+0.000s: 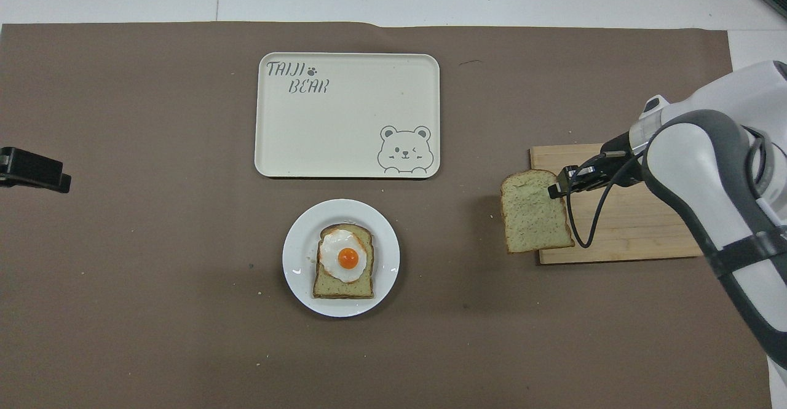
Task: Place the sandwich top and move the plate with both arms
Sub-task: 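Lift the bread slice with the right gripper and carry it toward the plate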
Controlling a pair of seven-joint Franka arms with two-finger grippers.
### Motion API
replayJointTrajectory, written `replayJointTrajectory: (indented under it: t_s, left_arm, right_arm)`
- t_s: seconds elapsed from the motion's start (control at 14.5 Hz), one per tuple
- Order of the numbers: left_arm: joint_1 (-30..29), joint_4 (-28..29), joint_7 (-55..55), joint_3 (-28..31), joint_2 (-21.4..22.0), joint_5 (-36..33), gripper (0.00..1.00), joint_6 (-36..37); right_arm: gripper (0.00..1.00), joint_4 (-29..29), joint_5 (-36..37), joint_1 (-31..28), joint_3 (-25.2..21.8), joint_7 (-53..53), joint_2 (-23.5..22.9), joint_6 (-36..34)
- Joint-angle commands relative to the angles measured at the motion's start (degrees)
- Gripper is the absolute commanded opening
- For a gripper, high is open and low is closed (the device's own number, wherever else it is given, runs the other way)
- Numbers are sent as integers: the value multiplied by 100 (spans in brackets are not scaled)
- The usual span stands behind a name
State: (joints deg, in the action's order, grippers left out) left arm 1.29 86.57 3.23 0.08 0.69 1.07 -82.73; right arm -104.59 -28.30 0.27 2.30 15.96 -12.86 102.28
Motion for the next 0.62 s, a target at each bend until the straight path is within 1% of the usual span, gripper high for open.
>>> replayJointTrajectory:
  t_s: [0.0,0.35,0.55]
  left_arm:
    - [-14,-88,-50,1,-25,-107,100,108]
    - [3,-79,-42,-16,-25,-98,100,117]
    - [3,-9,-68,-16,19,-98,100,108]
  right_arm:
    - [0,-97,-184,182,95,-329,143,-60]
    - [0,-123,-518,824,95,-1093,196,63]
    - [0,-150,-755,1228,95,-1515,240,283]
